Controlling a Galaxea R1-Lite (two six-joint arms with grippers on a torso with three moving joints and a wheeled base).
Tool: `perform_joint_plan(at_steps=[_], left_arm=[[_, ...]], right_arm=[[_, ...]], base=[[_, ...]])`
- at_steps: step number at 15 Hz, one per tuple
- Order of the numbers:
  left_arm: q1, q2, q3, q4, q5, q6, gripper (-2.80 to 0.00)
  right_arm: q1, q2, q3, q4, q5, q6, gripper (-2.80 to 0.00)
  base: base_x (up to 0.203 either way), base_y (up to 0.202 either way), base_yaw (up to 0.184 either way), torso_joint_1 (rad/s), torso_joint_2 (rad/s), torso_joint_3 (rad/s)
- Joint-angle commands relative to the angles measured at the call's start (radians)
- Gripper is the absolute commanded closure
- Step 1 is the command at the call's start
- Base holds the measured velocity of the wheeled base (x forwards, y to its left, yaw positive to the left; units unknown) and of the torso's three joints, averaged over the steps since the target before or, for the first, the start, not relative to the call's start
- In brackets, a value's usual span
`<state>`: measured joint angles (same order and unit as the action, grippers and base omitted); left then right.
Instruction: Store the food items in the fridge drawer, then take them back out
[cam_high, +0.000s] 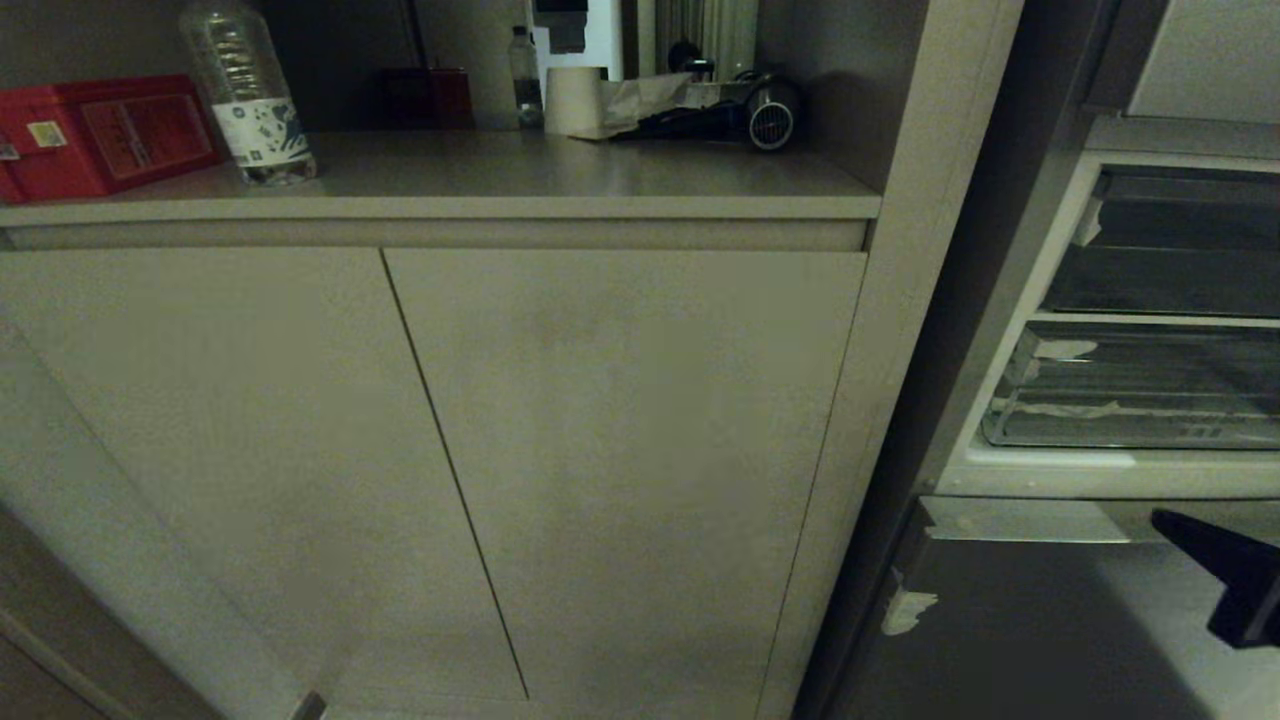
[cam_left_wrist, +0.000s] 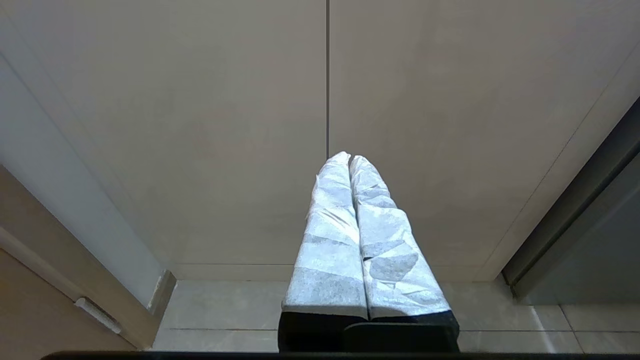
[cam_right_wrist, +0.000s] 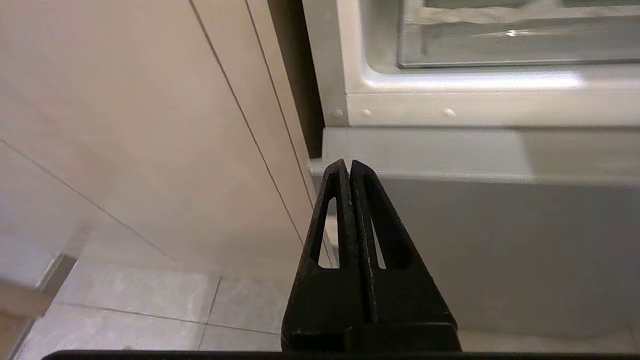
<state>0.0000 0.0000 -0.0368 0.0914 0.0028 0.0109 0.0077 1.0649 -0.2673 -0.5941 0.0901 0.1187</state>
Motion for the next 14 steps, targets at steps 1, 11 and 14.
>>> perform_joint_plan(at_steps=[1, 11, 14], left_arm=[[0.000, 0.000, 0.000, 0.001, 0.000, 0.000, 0.00], [0.000, 0.001, 0.000, 0.001, 0.000, 0.000, 0.00], [0.000, 0.000, 0.000, 0.001, 0.000, 0.000, 0.00]], right_arm=[[-0.002, 0.252, -0.004, -0.210, 0.007, 0.000, 0.00], [-0.095, 0.534, -0.080, -0.515, 0.021, -0.027, -2.80], [-0.115, 0.570, -0.082, -0.594, 0.095, -0.032, -2.80]], base=[[0.000, 0.000, 0.000, 0.000, 0.00, 0.000], [0.000, 0.000, 0.000, 0.000, 0.00, 0.000], [0.000, 0.000, 0.000, 0.000, 0.00, 0.000]])
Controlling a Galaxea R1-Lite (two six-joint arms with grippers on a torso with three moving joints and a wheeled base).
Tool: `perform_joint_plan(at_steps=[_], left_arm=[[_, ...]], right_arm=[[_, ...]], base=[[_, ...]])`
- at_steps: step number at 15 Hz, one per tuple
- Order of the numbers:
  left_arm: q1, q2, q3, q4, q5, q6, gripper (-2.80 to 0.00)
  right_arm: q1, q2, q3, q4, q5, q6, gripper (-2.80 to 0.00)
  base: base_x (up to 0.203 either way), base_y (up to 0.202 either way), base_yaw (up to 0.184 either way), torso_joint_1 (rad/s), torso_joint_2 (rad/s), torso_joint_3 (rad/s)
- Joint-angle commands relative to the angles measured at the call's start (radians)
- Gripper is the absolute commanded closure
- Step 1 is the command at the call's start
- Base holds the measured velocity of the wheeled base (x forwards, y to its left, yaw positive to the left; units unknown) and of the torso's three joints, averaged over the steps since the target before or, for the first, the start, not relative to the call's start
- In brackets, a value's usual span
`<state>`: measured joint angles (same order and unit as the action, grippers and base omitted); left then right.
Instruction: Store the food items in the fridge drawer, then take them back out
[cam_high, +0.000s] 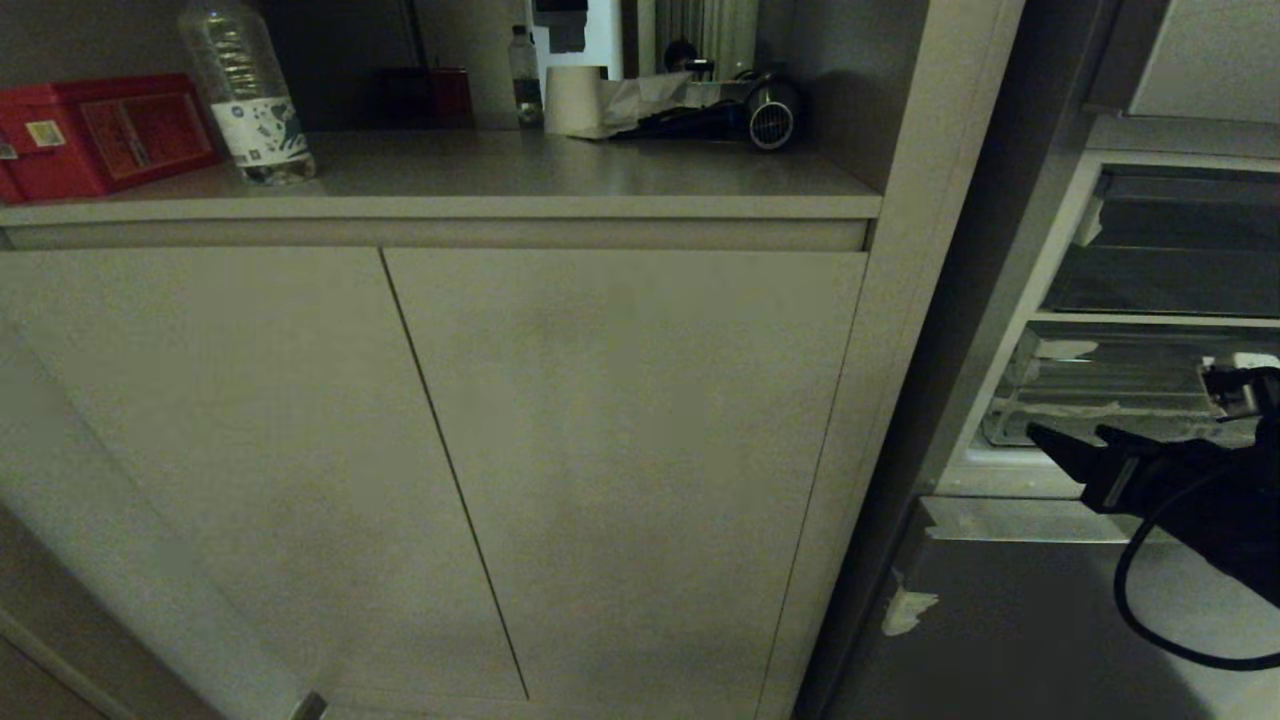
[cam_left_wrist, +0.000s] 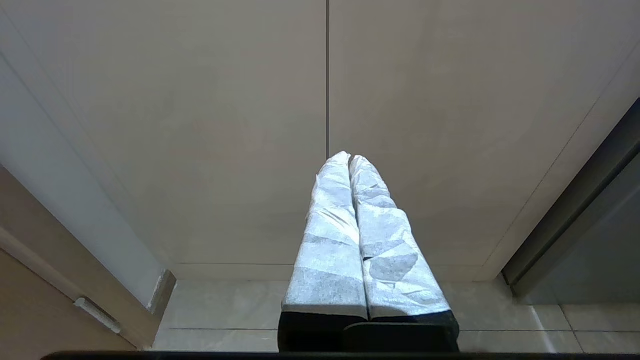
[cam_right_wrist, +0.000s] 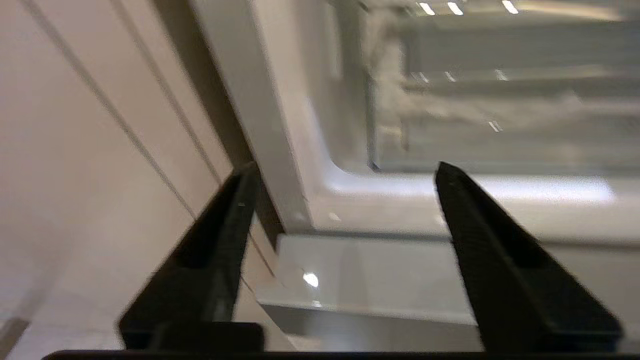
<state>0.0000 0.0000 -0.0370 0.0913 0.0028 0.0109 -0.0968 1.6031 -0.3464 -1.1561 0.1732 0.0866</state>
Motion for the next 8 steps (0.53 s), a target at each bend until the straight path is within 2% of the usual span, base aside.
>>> perform_joint_plan(at_steps=[1, 5, 8], left_arm=[[0.000, 0.000, 0.000, 0.001, 0.000, 0.000, 0.00], [0.000, 0.000, 0.000, 0.001, 0.000, 0.000, 0.00], [0.000, 0.001, 0.000, 0.001, 0.000, 0.000, 0.00]], right_arm=[[-0.013, 0.056, -0.003, -0.072, 0.014, -0.001, -2.80], [-0.015, 0.187, -0.005, -0.260, 0.011, -0.053, -2.80], [-0.018, 0.205, -0.021, -0.289, 0.006, -0.058, -2.80]], base=[[0.000, 0.000, 0.000, 0.000, 0.00, 0.000], [0.000, 0.000, 0.000, 0.000, 0.00, 0.000], [0.000, 0.000, 0.000, 0.000, 0.00, 0.000]])
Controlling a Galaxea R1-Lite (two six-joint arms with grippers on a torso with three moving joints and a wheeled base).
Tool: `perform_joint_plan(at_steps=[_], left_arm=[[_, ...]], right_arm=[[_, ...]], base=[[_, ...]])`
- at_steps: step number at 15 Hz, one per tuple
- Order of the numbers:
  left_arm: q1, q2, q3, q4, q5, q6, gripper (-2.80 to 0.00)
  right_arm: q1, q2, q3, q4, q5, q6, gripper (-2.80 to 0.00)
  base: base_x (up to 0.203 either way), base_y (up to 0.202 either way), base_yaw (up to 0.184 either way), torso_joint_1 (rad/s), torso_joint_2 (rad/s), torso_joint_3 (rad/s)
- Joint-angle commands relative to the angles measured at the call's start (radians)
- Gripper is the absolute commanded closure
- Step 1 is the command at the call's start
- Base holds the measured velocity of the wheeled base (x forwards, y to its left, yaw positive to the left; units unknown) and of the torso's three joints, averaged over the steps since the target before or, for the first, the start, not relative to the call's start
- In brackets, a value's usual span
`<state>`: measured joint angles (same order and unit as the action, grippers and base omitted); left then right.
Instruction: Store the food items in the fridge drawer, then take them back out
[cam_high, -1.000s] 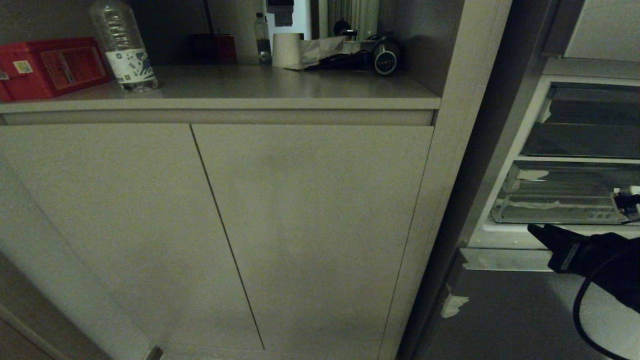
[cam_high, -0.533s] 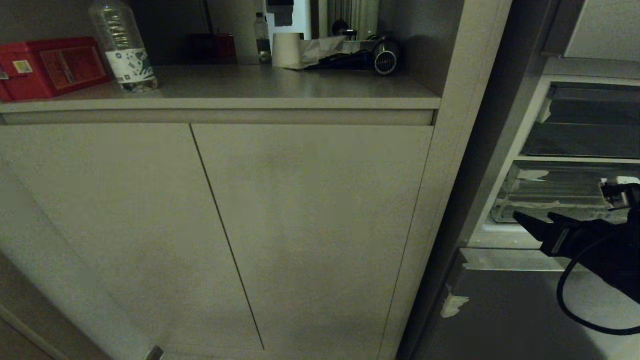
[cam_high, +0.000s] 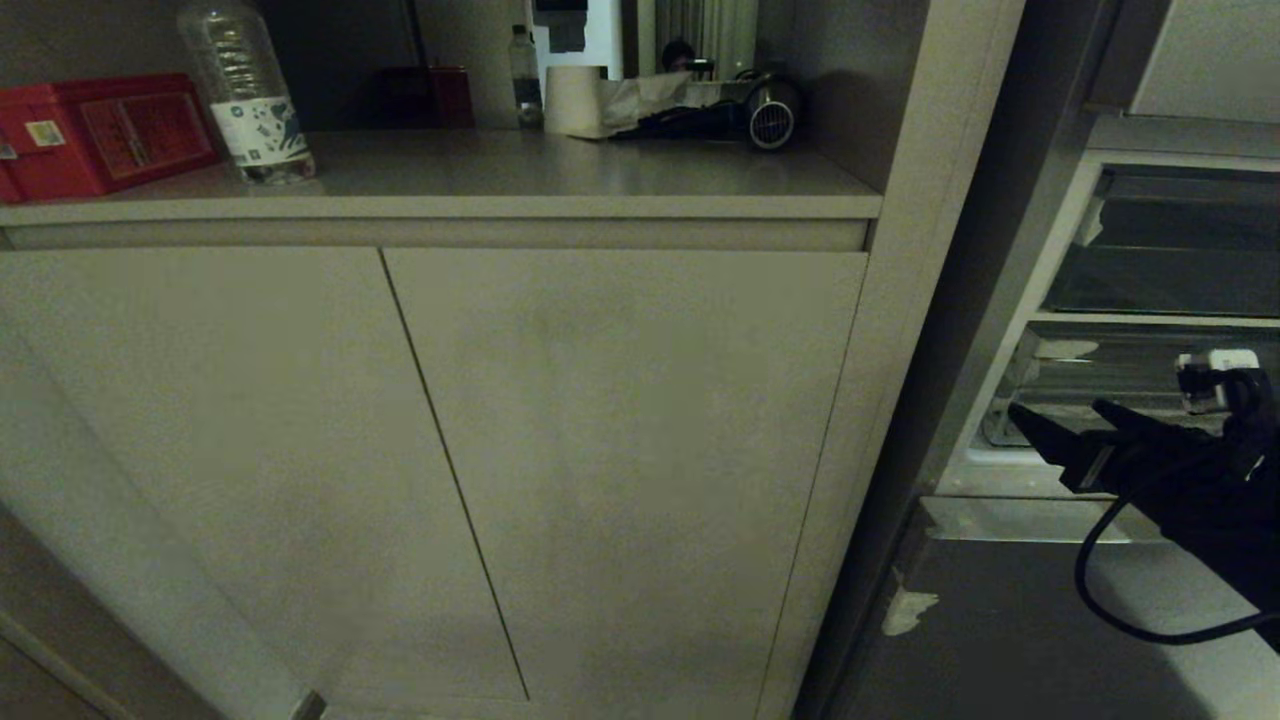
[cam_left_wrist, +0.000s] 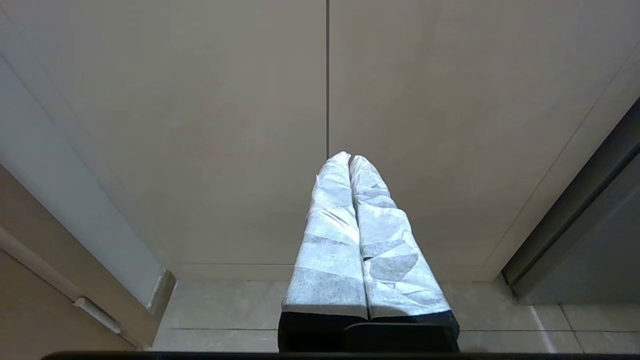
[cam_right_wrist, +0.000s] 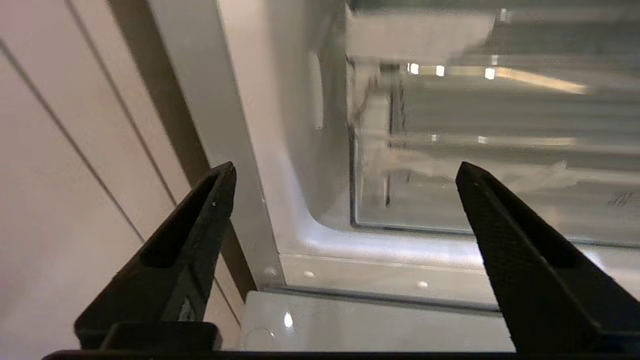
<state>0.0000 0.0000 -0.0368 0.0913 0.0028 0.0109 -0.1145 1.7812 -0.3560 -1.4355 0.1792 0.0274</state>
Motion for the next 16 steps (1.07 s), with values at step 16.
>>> perform_joint_plan(at_steps=[16], left_arm=[[0.000, 0.000, 0.000, 0.001, 0.000, 0.000, 0.00]], right_arm=[[-0.029, 0.178, -0.228, -0.010, -0.053, 0.003, -2.80]], base=[[0.000, 0.000, 0.000, 0.000, 0.00, 0.000]])
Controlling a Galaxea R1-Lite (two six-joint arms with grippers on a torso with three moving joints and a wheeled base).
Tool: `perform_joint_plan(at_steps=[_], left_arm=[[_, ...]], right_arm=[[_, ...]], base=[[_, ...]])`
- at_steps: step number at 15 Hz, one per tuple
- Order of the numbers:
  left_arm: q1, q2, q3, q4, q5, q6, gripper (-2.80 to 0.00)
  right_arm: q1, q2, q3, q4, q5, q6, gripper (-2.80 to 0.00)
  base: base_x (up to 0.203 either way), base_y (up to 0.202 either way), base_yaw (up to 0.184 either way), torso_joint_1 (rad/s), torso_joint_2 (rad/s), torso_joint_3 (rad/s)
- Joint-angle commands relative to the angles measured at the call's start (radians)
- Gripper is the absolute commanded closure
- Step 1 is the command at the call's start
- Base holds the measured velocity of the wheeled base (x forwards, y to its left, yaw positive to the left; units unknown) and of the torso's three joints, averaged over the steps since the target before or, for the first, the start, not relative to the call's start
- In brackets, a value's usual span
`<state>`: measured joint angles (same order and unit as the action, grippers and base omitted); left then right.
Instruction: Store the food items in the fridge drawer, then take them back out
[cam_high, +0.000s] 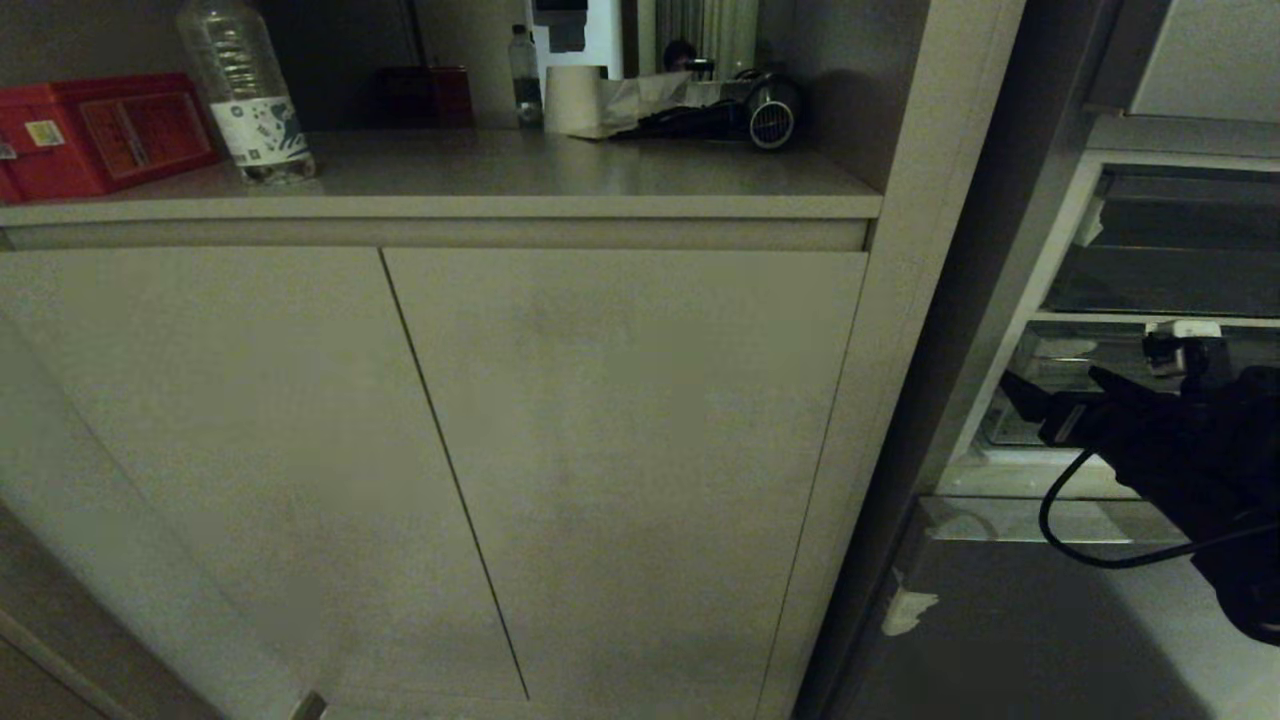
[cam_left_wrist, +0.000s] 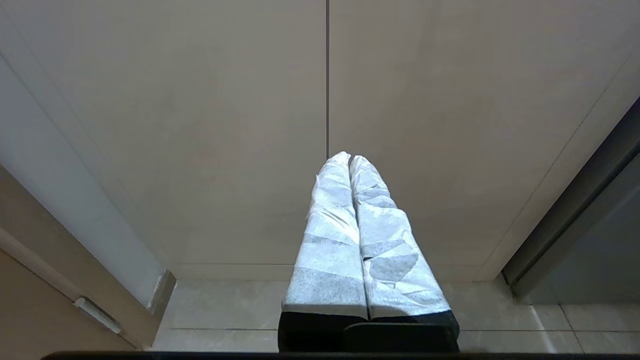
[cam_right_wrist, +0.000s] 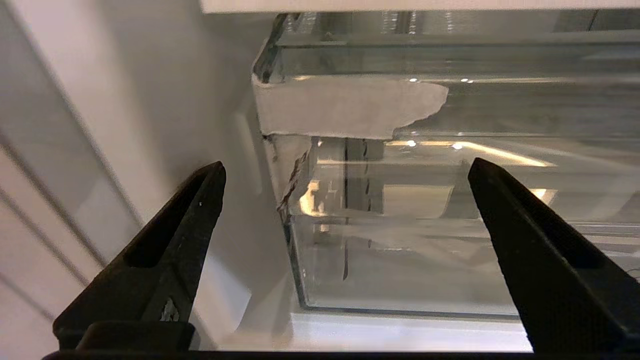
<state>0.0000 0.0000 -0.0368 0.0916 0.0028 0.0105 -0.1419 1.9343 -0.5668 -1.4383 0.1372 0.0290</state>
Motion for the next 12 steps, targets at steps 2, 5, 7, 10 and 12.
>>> perform_joint_plan(at_steps=[2, 5, 7, 10, 12], left_arm=[[0.000, 0.000, 0.000, 0.000, 0.000, 0.000, 0.00], [0.000, 0.000, 0.000, 0.000, 0.000, 0.000, 0.00], [0.000, 0.000, 0.000, 0.000, 0.000, 0.000, 0.00], [0.000, 0.000, 0.000, 0.000, 0.000, 0.000, 0.00], [0.000, 0.000, 0.000, 0.000, 0.000, 0.000, 0.00]], right_arm=[[-0.001, 0.043, -0.039, -0.008, -0.048, 0.005, -2.80], [-0.001, 0.043, -0.039, -0.008, -0.048, 0.006, -2.80], [-0.001, 0.038, -0.038, -0.010, -0.047, 0.005, -2.80], [0.001, 0.035, -0.039, -0.010, -0.047, 0.004, -2.80], [0.001, 0.035, -0.036, -0.014, -0.047, 0.003, -2.80]], base=[[0.000, 0.000, 0.000, 0.000, 0.00, 0.000], [0.000, 0.000, 0.000, 0.000, 0.00, 0.000], [0.000, 0.000, 0.000, 0.000, 0.00, 0.000], [0.000, 0.000, 0.000, 0.000, 0.00, 0.000], [0.000, 0.000, 0.000, 0.000, 0.00, 0.000]])
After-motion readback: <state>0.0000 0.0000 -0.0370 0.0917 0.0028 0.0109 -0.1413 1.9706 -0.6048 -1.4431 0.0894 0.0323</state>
